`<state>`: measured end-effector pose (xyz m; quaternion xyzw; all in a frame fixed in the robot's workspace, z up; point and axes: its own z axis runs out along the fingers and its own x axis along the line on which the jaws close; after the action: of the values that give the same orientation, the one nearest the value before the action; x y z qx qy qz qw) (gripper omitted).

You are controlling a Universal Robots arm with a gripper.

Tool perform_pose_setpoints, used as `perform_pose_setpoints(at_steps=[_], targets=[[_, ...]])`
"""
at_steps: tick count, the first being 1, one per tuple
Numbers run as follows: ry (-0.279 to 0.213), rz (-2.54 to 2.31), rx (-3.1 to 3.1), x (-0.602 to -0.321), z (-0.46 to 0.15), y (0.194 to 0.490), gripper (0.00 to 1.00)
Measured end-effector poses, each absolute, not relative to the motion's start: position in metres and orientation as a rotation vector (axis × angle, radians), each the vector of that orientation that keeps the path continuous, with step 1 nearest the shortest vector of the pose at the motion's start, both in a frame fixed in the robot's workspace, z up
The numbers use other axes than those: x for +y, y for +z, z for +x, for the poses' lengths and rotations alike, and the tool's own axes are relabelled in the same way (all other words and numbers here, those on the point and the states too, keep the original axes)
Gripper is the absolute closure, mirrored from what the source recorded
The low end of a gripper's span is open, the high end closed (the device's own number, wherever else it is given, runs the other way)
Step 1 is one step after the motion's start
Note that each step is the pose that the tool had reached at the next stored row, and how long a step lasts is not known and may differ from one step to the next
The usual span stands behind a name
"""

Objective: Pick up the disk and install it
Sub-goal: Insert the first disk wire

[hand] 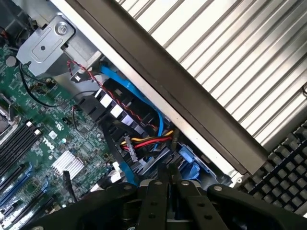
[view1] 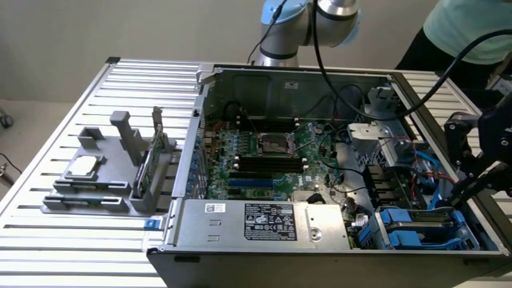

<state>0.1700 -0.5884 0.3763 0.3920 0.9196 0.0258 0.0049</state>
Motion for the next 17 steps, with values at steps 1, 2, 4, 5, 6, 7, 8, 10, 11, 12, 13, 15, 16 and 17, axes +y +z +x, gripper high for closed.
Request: perform_pose_setpoints(at_steps=[1, 2, 4, 5, 6, 7, 8, 10, 11, 12, 13, 15, 16, 17], targets=[[0.083, 1.228, 2.881, -0.589, 0.171, 0.376, 0.82], [0.085, 1.229, 2.881, -0.59, 0.172, 0.376, 0.76], [0.094, 1.231, 2.883, -0.591, 0.173, 0.375, 0.76], [0.099, 1.232, 2.884, -0.592, 0.174, 0.374, 0.76], [0.106, 1.233, 2.885, -0.593, 0.174, 0.373, 0.76], [0.112, 1.234, 2.886, -0.595, 0.174, 0.371, 0.76], [0.118, 1.235, 2.887, -0.596, 0.175, 0.37, 0.76], [0.128, 1.237, 2.888, -0.599, 0.175, 0.367, 0.76], [0.133, 1.238, 2.889, -0.601, 0.175, 0.365, 0.76], [0.137, 1.239, 2.89, -0.603, 0.175, 0.364, 0.76], [0.141, 1.24, 2.891, -0.604, 0.175, 0.362, 0.76], [0.143, 1.24, 2.891, -0.606, 0.175, 0.359, 0.76], [0.144, 1.24, 2.891, -0.606, 0.175, 0.357, 0.76], [0.146, 1.24, 2.892, -0.607, 0.175, 0.355, 0.76]])
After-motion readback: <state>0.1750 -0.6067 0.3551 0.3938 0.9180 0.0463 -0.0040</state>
